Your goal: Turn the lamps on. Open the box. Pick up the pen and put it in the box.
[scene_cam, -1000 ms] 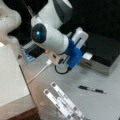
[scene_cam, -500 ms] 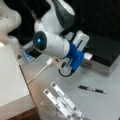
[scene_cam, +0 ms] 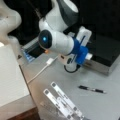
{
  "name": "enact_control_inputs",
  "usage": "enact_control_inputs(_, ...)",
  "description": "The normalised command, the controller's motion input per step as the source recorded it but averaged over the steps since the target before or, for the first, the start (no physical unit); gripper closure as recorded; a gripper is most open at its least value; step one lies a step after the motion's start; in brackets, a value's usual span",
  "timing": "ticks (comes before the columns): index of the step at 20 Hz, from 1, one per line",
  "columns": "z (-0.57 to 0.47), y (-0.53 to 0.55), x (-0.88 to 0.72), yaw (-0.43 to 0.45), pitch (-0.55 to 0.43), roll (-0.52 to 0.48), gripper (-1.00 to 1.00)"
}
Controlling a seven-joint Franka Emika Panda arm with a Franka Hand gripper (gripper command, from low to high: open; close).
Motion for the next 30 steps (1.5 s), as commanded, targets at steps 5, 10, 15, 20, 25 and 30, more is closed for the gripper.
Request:
enact_control_inputs(5, -0.13, -0.19, 0.09, 0.087, -0.035, 0.226, -1.0)
enact_control_inputs(10, -0.14, -0.17, 0.18, 0.101, -0.049, 0.24, -1.0)
enact_control_inputs(15, -0.11, -0.13, 0.29, 0.122, -0.058, 0.278, -1.0)
enact_control_inputs(20, -0.05, -0.14, 0.32, 0.105, -0.011, 0.252, -1.0)
enact_control_inputs(25, -0.07, -0.17, 0.22, 0.118, -0.011, 0.238, -1.0)
enact_control_inputs(30, -0.17, -0.15, 0.23, 0.103, -0.062, 0.255, -1.0)
